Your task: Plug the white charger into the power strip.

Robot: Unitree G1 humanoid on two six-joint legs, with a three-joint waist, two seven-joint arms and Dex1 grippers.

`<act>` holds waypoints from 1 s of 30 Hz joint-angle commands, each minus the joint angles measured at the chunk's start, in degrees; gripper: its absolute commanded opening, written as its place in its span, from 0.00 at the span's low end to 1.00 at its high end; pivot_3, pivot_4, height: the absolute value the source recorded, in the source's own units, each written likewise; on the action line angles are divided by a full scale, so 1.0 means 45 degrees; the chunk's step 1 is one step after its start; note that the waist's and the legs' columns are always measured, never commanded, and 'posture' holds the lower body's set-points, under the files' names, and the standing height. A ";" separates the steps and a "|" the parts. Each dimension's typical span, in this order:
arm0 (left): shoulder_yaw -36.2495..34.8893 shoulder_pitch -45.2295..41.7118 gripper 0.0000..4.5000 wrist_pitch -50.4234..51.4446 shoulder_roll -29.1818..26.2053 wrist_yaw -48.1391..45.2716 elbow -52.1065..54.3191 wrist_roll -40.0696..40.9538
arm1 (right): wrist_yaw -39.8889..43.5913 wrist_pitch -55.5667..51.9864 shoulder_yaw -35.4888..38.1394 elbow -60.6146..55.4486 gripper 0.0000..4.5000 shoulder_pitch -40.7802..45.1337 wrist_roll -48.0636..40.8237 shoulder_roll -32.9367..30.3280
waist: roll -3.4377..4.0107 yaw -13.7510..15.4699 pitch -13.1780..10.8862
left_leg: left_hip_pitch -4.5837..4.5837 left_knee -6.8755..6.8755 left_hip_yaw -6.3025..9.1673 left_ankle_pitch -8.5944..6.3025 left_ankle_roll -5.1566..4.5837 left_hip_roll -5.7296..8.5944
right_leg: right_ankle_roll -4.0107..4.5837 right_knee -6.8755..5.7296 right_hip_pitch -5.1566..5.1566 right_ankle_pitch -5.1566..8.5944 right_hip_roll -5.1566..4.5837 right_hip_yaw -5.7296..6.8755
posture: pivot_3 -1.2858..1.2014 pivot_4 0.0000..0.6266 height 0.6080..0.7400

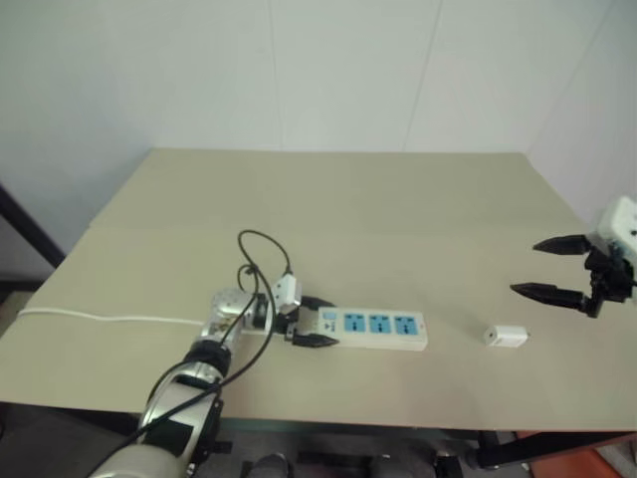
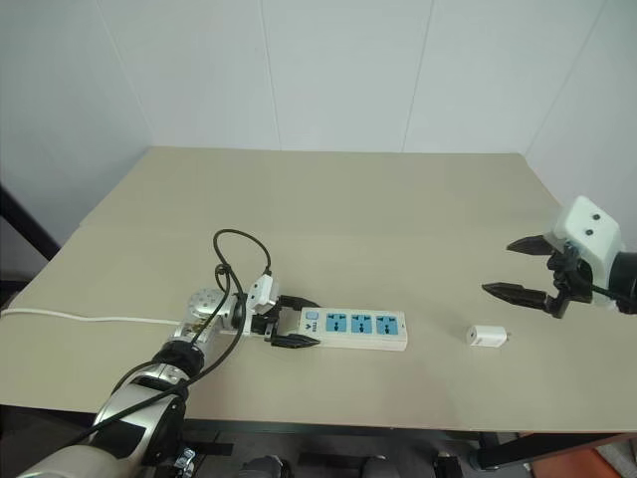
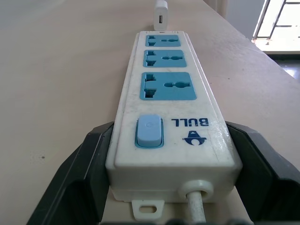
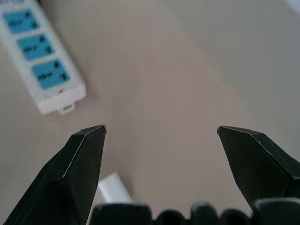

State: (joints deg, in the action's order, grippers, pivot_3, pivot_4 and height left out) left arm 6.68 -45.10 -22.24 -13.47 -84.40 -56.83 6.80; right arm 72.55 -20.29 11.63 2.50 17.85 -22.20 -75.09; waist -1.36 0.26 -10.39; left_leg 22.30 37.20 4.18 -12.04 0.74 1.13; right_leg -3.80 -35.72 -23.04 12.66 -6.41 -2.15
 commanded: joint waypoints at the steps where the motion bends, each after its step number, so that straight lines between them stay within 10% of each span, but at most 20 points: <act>1: 0.0384 0.0159 0.73 0.0224 0.0271 0.0248 -0.0086 -0.0414 | 0.1408 0.0645 -0.1468 0.0672 1.00 0.1294 0.0974 -0.0387 | 0.0002 -0.0019 0.0001 | 0.0001 0.0000 0.0000 0.0000 0.0000 0.0001 | -0.0001 0.0002 0.0000 0.0000 -0.0001 -0.0001 | 0.52 0.24 1.00; 11: 0.0469 0.0314 0.73 0.0527 0.0499 0.0869 0.0051 -0.0529 | 0.3237 0.0587 -0.5635 0.1106 1.00 0.4461 0.4239 0.0692 | 0.0015 0.0010 0.0008 | 0.0010 0.0005 0.0001 -0.0001 0.0003 0.0007 | -0.0008 0.0000 -0.0007 -0.0001 -0.0006 0.0002 | 0.52 0.24 1.00; 30: 0.0666 0.0495 0.73 0.0743 0.0383 0.0857 0.0476 -0.0524 | 0.3024 0.1140 -0.7510 0.2369 1.00 0.4661 0.7192 0.2424 | 0.0025 0.0057 0.0014 | 0.0013 0.0014 0.0002 0.0000 0.0004 0.0011 | -0.0008 -0.0009 -0.0014 -0.0001 -0.0006 0.0002 | 0.52 0.24 1.00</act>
State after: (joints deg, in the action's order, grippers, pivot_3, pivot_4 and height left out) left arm 7.61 -44.31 -19.86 -12.30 -80.88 -54.29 6.57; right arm 85.98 -16.35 -22.54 12.73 37.58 9.11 -63.88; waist -1.25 0.51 -10.32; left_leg 22.36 37.27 4.19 -12.04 0.75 1.18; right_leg -3.84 -35.77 -23.10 12.66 -6.44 -2.14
